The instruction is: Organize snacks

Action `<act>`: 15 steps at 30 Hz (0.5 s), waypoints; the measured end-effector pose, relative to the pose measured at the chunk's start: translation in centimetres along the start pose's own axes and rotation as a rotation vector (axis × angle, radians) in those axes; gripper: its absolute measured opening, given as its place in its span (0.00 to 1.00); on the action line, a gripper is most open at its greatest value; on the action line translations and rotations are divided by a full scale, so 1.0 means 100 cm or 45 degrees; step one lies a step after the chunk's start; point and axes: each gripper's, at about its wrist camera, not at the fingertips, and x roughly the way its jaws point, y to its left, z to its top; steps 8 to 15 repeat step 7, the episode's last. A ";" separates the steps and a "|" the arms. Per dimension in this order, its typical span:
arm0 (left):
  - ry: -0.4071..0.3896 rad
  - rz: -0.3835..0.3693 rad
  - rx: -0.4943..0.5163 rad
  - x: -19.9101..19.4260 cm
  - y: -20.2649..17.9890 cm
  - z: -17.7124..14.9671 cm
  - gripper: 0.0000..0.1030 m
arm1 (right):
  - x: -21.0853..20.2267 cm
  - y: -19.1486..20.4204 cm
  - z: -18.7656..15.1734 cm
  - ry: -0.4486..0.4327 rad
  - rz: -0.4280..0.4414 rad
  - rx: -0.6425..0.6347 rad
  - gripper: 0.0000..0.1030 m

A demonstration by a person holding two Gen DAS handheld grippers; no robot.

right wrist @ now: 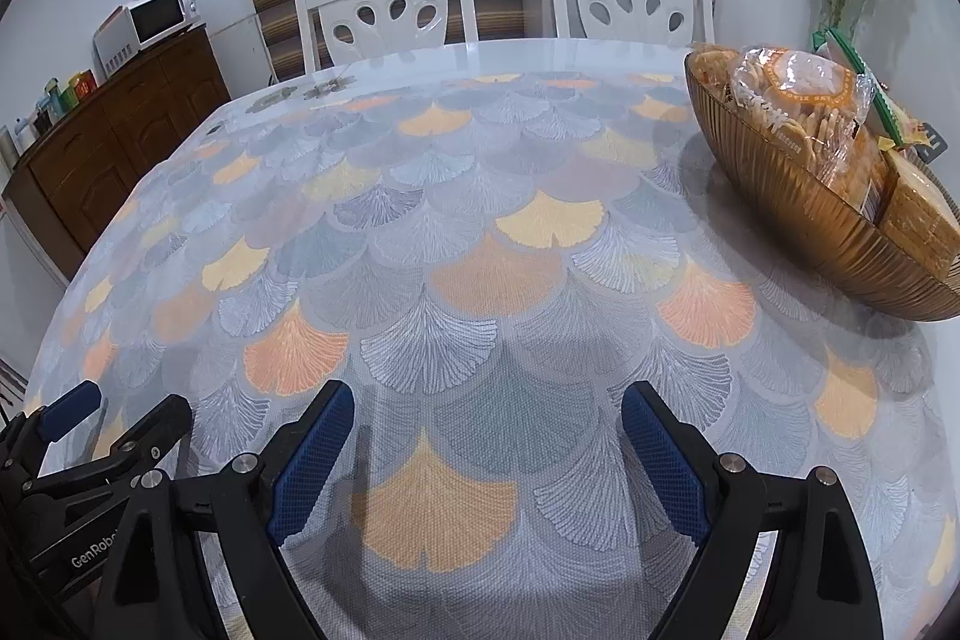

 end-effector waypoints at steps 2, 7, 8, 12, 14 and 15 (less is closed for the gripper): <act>0.004 0.005 0.000 0.001 0.001 0.000 0.90 | 0.001 0.000 0.000 0.000 -0.001 -0.001 0.87; -0.021 0.006 0.015 -0.001 -0.002 0.000 0.90 | 0.000 0.000 0.000 0.001 -0.002 -0.001 0.87; -0.021 0.006 0.015 -0.001 -0.002 0.000 0.90 | 0.000 0.000 0.000 0.001 -0.002 -0.001 0.87; -0.021 0.006 0.015 -0.001 -0.002 0.000 0.90 | 0.000 0.000 0.000 0.001 -0.002 -0.001 0.87; -0.021 0.006 0.015 -0.001 -0.002 0.000 0.90 | 0.000 0.000 0.000 0.001 -0.002 -0.001 0.87; -0.021 0.006 0.015 -0.001 -0.002 0.000 0.90 | 0.000 0.000 0.000 0.001 -0.002 -0.001 0.87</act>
